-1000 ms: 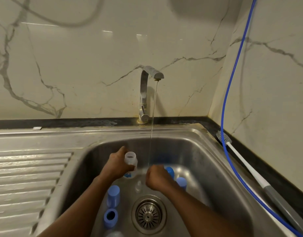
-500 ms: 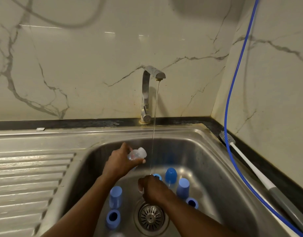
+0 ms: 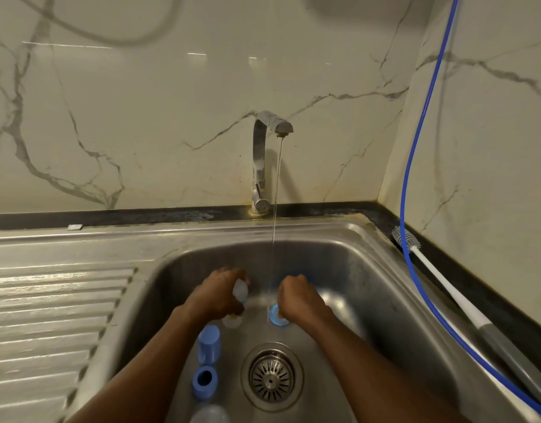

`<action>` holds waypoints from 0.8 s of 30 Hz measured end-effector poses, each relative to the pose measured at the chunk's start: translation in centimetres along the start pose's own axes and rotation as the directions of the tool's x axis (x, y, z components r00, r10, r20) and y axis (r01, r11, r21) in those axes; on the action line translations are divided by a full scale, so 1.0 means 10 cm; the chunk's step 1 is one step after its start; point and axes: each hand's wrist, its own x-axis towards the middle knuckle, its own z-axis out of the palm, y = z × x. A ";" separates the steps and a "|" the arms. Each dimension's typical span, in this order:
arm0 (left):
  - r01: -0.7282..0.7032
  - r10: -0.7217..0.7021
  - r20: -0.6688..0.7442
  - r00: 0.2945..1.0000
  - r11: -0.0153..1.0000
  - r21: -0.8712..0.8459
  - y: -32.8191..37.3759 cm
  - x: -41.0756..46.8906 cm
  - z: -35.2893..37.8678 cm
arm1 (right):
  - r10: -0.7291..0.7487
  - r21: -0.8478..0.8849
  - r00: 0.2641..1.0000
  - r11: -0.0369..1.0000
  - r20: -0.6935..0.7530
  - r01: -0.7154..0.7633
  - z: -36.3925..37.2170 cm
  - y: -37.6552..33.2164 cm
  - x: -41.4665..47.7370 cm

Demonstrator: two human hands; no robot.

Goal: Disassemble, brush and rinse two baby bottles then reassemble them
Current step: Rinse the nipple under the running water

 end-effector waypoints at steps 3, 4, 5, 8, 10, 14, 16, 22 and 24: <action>-0.019 0.019 -0.010 1.000 0.999 -0.034 0.04 0.00 0.10 | 0.003 0.072 1.000 0.997 -0.029 -0.001 -0.01 -0.01 0.03; -0.021 0.021 -0.004 1.000 0.999 -0.031 0.05 0.01 0.12 | 0.010 0.090 0.999 0.996 -0.052 -0.006 -0.03 -0.01 0.04; -0.018 0.019 0.005 1.000 1.000 -0.023 0.05 0.01 0.13 | 0.015 0.108 0.997 0.994 -0.077 -0.007 -0.04 -0.01 0.05; -0.026 0.026 0.028 0.999 1.000 0.017 0.06 0.01 0.18 | 0.016 0.141 0.993 0.990 -0.118 0.001 -0.06 -0.02 0.05; -0.037 0.035 0.048 0.998 0.998 0.040 0.07 0.01 0.21 | 0.014 0.148 0.991 0.989 -0.131 0.006 -0.08 -0.01 0.03; -0.031 0.026 0.084 0.996 0.997 0.066 0.06 0.01 0.24 | 0.021 0.170 0.992 0.985 -0.126 0.001 -0.09 0.02 0.05; -0.027 0.019 0.109 0.994 0.997 0.069 0.04 0.00 0.25 | 0.023 0.170 0.993 0.985 -0.112 -0.004 -0.11 0.04 0.04; -0.017 0.006 0.150 0.989 0.997 0.075 0.01 0.01 0.26 | 0.038 0.227 0.990 0.974 -0.134 -0.007 -0.12 0.06 0.07; -0.007 -0.003 0.178 0.984 0.998 0.058 0.00 0.01 0.25 | 0.052 0.301 0.986 0.954 -0.156 -0.003 -0.11 0.08 0.11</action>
